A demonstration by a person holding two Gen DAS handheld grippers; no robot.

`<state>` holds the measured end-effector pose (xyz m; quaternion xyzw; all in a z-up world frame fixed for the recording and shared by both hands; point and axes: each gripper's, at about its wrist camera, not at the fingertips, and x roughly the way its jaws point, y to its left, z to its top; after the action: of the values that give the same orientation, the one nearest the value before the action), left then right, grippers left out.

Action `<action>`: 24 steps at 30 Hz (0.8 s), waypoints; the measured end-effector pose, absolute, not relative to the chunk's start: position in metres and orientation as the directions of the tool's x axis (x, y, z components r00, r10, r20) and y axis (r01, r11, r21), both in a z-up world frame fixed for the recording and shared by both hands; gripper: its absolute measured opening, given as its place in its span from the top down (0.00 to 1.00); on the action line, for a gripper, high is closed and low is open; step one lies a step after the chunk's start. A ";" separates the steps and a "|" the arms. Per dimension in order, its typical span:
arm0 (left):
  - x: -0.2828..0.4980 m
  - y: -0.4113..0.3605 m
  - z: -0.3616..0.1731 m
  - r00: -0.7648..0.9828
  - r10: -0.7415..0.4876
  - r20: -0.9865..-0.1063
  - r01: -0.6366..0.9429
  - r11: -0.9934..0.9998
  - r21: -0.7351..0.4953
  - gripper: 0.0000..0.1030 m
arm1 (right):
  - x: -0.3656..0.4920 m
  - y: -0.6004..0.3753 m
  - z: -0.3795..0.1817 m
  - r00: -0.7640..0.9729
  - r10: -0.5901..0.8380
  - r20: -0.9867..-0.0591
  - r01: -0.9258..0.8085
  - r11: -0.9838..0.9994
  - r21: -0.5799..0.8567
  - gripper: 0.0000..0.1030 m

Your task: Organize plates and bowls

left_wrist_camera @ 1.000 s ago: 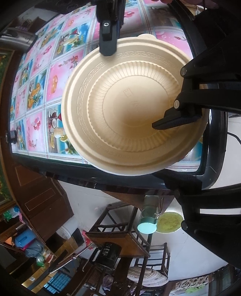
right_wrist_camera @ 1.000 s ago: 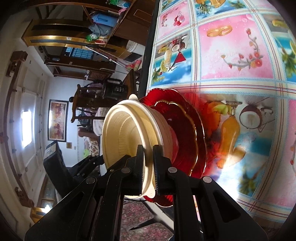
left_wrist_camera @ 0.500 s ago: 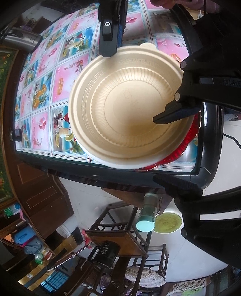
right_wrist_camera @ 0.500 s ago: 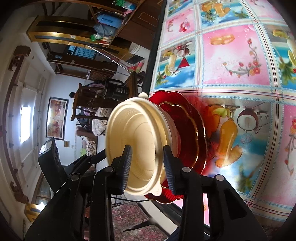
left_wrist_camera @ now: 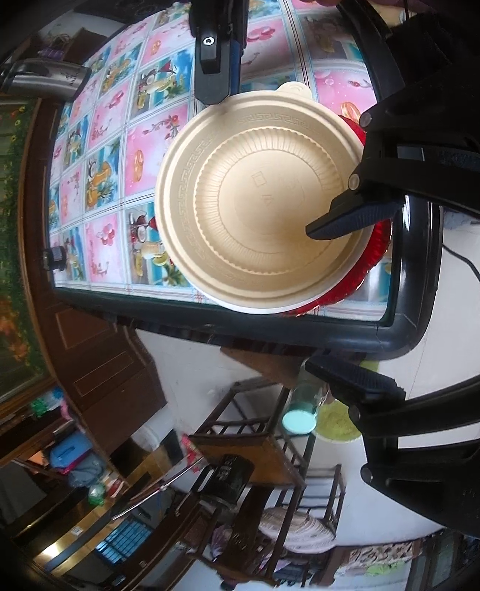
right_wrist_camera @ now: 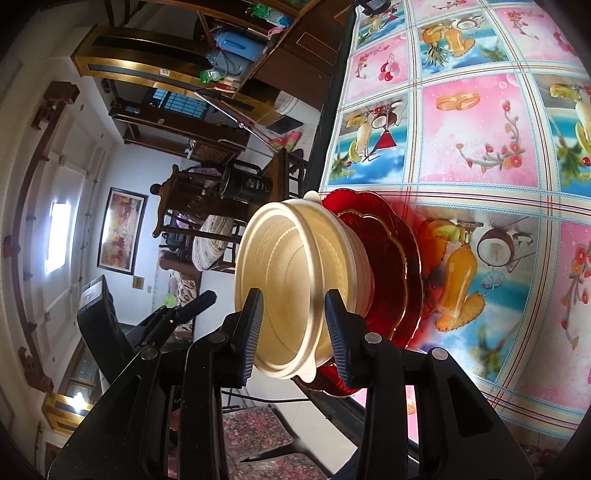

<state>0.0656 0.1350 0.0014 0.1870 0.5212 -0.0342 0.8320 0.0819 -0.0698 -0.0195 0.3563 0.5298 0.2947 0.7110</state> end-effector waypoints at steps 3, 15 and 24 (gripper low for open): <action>0.059 0.129 0.006 0.494 0.167 -0.853 0.246 0.915 0.321 0.36 | 0.083 -0.070 -0.020 0.264 0.798 -0.542 -0.045 0.572 0.819 0.66; 0.026 0.124 0.026 0.676 0.211 -0.706 0.094 0.926 0.366 0.34 | 0.077 -0.074 -0.011 0.284 0.789 -0.544 -0.088 0.587 0.805 0.66; 0.008 0.115 0.035 0.750 0.187 -0.634 0.025 0.951 0.309 0.31 | 0.066 -0.074 -0.005 0.311 0.761 -0.570 -0.148 0.631 0.762 0.66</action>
<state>0.0078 0.1154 0.0349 0.1508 0.3507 0.0439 0.9232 0.0664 -0.0742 -0.0047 0.3046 0.5031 0.3027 0.7500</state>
